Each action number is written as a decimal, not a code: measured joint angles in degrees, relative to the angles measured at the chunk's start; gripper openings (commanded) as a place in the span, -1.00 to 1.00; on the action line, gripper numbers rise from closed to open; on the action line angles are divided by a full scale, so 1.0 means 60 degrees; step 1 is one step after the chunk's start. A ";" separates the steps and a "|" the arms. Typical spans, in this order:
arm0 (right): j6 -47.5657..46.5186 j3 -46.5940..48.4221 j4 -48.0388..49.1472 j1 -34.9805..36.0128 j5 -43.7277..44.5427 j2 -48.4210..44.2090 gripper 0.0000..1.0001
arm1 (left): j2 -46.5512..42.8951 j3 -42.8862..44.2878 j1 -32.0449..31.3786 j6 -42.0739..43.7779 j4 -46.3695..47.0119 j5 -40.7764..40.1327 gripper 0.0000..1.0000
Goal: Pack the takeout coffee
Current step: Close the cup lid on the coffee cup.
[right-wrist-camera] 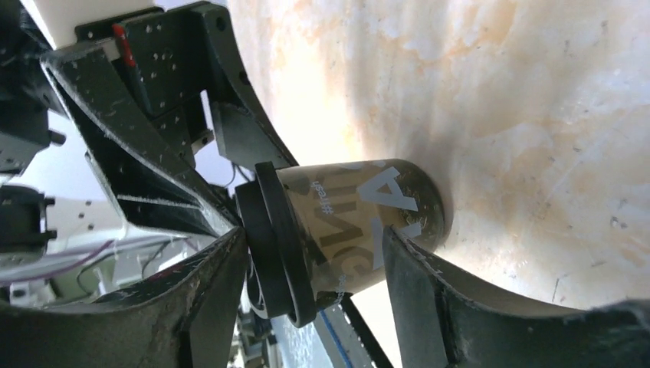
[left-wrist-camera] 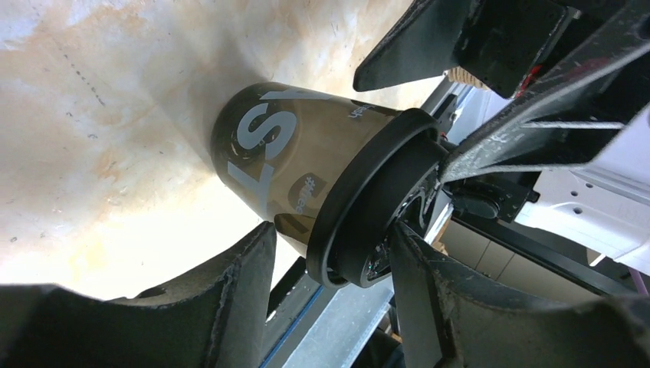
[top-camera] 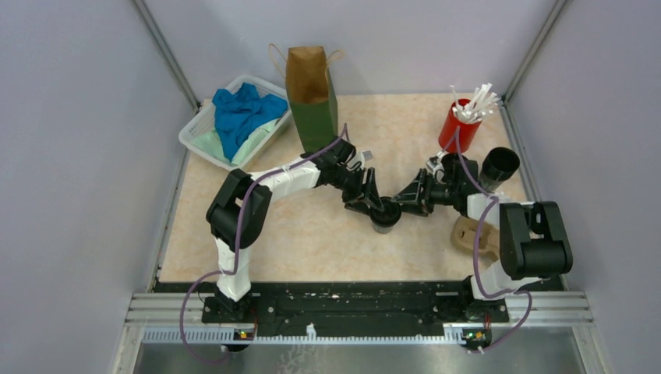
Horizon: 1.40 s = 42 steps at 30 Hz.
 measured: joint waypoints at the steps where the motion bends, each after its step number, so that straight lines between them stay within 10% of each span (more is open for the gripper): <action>1: -0.0178 0.0146 -0.0579 0.0029 0.0273 -0.0208 0.39 | 0.0011 0.0098 -0.0007 0.0080 -0.0157 -0.0073 0.31; 16: -0.0612 0.0572 -0.3238 0.0044 0.1435 -0.1311 0.61 | 0.0306 0.1158 -0.0015 0.0608 -0.1479 -0.0962 0.83; 42: 0.0918 -0.0525 -0.1854 0.0058 0.0892 -0.1978 0.18 | 0.0178 0.1494 -0.0015 0.0882 -0.2240 -0.1534 0.96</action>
